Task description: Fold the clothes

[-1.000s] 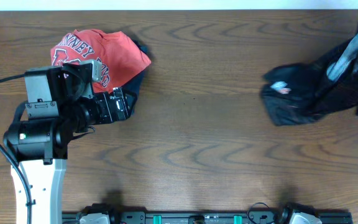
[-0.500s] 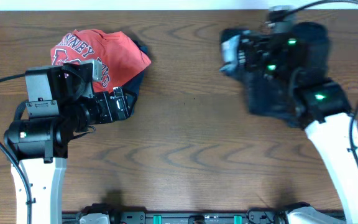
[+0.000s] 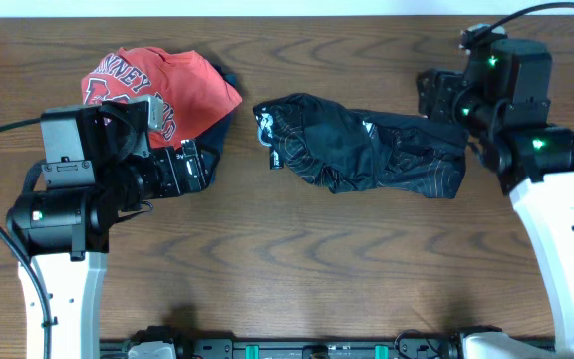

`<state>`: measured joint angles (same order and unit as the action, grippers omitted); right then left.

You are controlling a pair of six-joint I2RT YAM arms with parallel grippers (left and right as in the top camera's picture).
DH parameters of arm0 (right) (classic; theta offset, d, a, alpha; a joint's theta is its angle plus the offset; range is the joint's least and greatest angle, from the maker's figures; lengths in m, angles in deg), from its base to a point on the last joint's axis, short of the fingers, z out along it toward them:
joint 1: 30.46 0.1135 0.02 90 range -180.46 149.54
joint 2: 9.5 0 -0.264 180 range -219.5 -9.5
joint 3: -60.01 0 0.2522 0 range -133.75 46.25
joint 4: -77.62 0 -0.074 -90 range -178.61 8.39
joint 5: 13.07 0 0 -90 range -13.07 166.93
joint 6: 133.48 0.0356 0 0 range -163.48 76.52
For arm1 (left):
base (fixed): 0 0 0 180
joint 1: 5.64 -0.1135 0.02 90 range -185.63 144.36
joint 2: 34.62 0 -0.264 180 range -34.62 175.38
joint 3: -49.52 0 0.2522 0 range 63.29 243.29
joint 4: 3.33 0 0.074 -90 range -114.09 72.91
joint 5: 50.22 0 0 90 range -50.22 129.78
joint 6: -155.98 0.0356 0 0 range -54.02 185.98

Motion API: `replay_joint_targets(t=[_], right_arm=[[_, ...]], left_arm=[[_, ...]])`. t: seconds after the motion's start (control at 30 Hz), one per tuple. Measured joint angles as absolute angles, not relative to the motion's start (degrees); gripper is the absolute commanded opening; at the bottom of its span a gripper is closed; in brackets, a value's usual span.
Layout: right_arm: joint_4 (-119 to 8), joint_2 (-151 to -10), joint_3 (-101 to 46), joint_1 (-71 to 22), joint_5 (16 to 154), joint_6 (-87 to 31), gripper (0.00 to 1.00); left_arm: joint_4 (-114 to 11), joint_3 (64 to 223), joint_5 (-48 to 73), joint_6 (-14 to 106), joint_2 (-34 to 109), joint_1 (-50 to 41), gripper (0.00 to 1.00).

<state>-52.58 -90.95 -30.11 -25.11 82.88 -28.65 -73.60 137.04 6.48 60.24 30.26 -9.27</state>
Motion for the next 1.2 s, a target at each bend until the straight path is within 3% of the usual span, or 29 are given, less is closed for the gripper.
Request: replay_joint_targets(t=[0.37, 0.63, 0.73, 0.77, 0.87, 0.9, 1.2], right_arm=[[-57.9, -115.1, -30.1, -25.7, 91.3, -32.4, 0.66], [-60.5, -121.8, -30.1, -25.4, 94.8, -34.2, 0.62], [-58.6, -123.1, -30.1, -24.9, 95.4, -35.4, 0.41], [-58.2, -123.8, -30.1, -24.6, 95.5, -36.0, 0.28], [-58.1, -124.5, -30.1, -23.8, 95.6, -37.0, 0.05], [-58.1, -124.5, -30.1, -23.7, 95.7, -37.3, 0.02], [-55.9, -117.1, -30.1, -23.0, 99.8, -39.0, 0.01]], left_arm=[[-73.5, 137.0, 6.5, 60.2, 30.5, -9.3, 0.98], [-73.7, 137.0, 6.5, 60.2, 30.6, -9.3, 0.98], [-73.6, 137.0, 6.5, 60.2, 30.7, -9.3, 0.98], [-73.7, 137.0, 6.5, 60.2, 30.8, -9.3, 0.98], [-73.7, 137.0, 6.5, 60.2, 31.3, -9.3, 0.98], [-73.7, 137.0, 6.5, 60.2, 31.5, -9.3, 0.98], [-73.7, 137.0, 6.5, 60.2, 33.0, -9.3, 0.98]])
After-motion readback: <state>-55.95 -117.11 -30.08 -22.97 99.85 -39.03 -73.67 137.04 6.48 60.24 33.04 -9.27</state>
